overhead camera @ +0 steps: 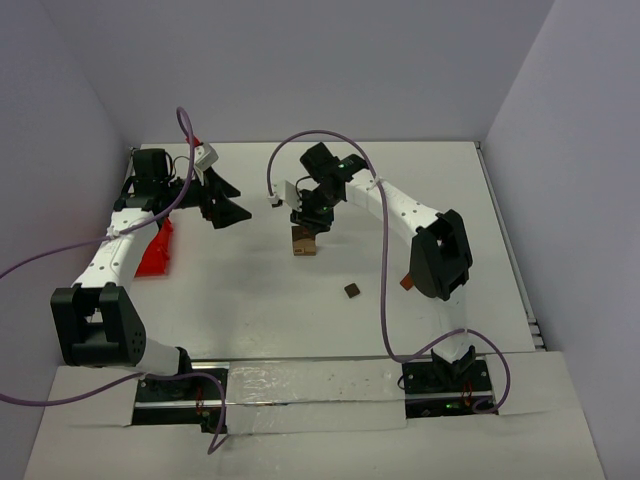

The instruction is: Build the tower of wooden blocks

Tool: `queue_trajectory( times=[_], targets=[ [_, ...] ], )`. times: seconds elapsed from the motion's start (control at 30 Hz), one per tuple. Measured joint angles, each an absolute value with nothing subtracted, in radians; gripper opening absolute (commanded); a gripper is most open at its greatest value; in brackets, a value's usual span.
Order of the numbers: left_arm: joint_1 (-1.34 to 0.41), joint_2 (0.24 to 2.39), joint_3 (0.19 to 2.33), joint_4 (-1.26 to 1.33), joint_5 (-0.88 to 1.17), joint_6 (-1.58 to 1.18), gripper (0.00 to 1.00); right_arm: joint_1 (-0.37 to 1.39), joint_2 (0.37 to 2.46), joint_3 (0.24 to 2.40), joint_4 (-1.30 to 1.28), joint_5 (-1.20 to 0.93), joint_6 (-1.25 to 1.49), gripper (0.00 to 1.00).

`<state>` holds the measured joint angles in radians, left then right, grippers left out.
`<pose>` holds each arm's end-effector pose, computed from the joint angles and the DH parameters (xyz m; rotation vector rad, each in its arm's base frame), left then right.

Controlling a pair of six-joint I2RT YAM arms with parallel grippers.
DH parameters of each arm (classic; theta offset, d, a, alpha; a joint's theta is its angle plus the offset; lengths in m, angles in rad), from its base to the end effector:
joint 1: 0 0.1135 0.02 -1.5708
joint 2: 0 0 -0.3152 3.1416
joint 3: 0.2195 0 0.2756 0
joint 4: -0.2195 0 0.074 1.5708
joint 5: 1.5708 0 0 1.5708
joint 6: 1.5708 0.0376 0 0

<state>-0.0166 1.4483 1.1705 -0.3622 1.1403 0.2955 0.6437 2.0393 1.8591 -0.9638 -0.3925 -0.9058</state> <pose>0.3279 -0.0396 0.3567 0.8843 1.7513 -1.0554 0.3775 0.3012 0.3066 -1.9251 1.8043 0.4449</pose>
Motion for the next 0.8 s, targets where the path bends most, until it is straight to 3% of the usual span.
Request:
queue_trajectory(
  times=[0.53, 0.7, 0.8],
  targets=[
    [-0.017, 1.448, 1.169, -0.363, 1.137, 0.3, 0.99, 0.645, 2.04, 1.859, -0.96, -0.381, -0.898, 0.61],
    [-0.017, 1.448, 1.169, -0.363, 1.136, 0.303, 0.99, 0.653, 2.04, 1.859, -0.958, -0.382, -0.891, 0.71],
    [-0.017, 1.448, 1.169, -0.363, 1.132, 0.306, 0.99, 0.658, 2.039, 1.859, -0.957, -0.387, -0.88, 0.85]
  ],
)
